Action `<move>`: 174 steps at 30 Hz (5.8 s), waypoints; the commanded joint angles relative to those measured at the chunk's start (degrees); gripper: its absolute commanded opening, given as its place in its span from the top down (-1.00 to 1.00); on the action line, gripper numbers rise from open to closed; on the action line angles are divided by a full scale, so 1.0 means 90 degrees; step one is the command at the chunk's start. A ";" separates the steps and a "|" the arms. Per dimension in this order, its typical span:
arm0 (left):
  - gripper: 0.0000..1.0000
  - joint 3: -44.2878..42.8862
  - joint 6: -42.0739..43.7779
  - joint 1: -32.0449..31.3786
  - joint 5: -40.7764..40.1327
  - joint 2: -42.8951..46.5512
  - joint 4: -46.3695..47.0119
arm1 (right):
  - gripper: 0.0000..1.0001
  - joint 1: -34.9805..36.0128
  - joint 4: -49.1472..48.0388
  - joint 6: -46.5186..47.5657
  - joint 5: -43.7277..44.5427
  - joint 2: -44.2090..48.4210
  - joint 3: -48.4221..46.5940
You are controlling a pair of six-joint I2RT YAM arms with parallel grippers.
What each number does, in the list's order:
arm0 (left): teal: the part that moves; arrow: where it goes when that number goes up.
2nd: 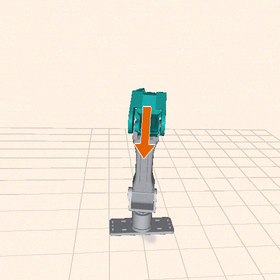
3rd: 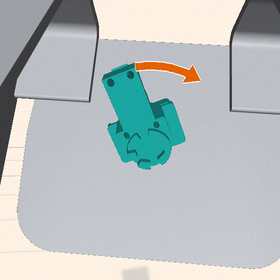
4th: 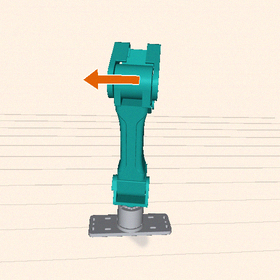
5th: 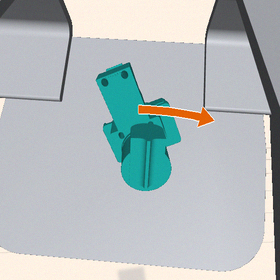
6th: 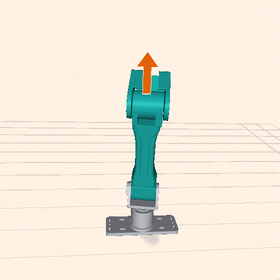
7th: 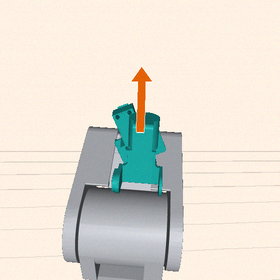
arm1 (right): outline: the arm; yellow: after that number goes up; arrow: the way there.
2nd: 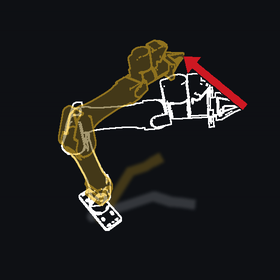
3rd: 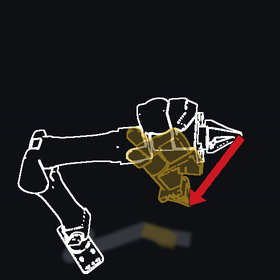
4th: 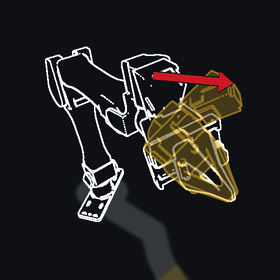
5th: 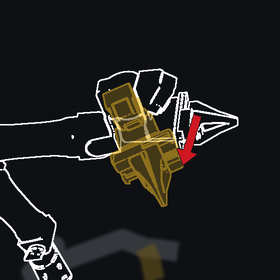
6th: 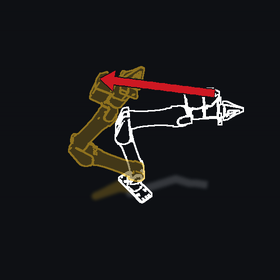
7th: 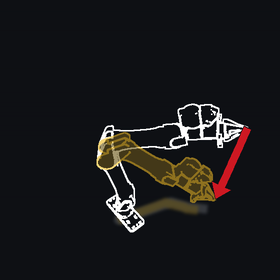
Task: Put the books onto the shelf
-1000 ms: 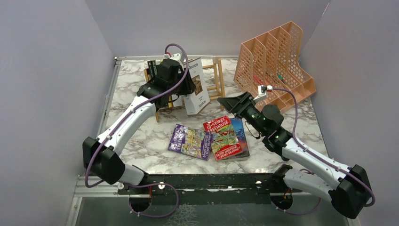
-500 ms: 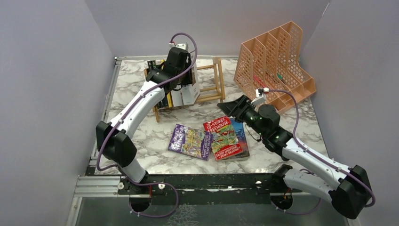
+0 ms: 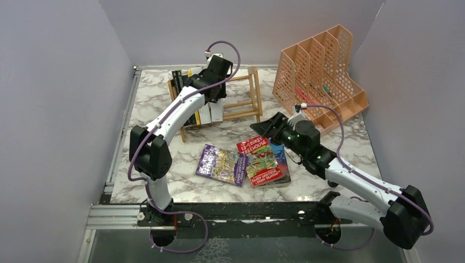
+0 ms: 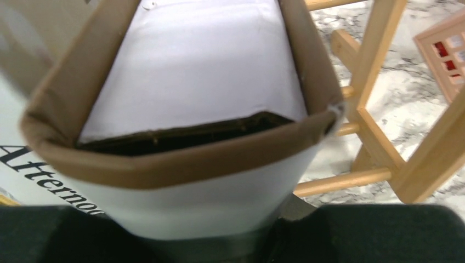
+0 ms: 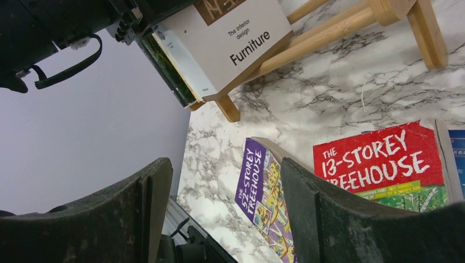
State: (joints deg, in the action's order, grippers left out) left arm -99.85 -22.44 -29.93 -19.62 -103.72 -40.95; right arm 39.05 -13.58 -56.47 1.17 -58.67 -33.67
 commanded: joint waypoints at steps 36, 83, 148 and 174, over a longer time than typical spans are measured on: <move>-0.26 0.1322 0.0195 -0.0043 -0.0066 0.2616 -0.0336 | -0.53 0.0009 0.3231 0.1680 -0.0003 -0.1334 -0.1823; -0.05 0.7602 -0.2741 -0.0043 0.0511 0.5934 0.1533 | 0.30 0.1250 0.1472 0.4037 -0.2628 -0.4890 -0.2334; -0.42 0.8232 -0.3427 -0.0024 0.1556 0.6518 0.1995 | 0.98 0.1235 -0.0560 0.0773 -0.3185 -0.3478 -0.1438; -0.98 0.8089 -0.4978 -0.0004 0.3726 0.8502 0.4664 | 0.99 0.1193 -0.3485 -0.0925 -0.3740 -0.1084 -0.1249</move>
State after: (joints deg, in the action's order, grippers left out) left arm -26.57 -64.29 -29.98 6.24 -26.65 -9.23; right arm 49.76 -30.94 -59.31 -29.19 -71.11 -44.14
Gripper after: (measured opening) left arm 0.987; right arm 0.045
